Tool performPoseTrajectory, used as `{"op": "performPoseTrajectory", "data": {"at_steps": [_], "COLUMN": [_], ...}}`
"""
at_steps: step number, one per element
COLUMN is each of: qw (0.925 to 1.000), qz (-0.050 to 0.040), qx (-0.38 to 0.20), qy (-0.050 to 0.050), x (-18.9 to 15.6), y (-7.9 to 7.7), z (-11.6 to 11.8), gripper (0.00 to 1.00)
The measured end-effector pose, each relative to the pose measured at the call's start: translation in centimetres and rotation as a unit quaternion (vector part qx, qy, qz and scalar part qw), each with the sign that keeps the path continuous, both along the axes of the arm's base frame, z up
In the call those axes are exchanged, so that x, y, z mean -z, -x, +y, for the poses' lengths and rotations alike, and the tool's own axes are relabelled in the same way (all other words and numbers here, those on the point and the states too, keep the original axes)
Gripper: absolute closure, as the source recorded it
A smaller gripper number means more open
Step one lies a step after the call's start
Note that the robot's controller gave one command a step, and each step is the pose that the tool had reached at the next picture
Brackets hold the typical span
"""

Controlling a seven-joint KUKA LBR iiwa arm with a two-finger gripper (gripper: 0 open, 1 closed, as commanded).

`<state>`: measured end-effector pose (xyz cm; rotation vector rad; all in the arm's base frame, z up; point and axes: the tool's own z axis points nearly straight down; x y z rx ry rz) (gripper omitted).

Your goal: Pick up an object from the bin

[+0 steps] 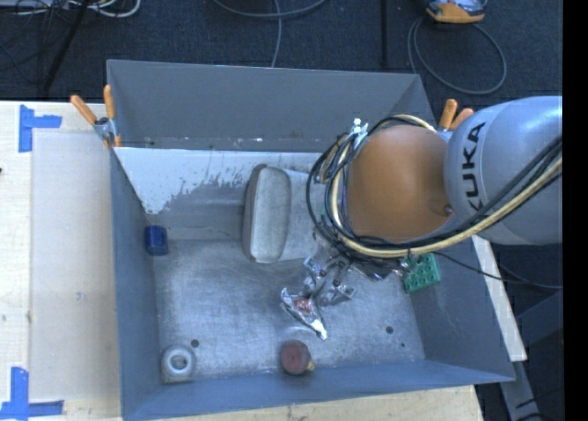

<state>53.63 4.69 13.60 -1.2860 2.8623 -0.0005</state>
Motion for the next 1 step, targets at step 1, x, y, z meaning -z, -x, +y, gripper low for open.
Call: {"op": "performPoseTrajectory", "data": {"at_steps": [1], "qw": [1.0], "qz": [-0.0009], "qx": [0.002], "qy": [0.0], "x": [-5.32], "y": [-0.13], "z": [0.12], "gripper": [1.0]}}
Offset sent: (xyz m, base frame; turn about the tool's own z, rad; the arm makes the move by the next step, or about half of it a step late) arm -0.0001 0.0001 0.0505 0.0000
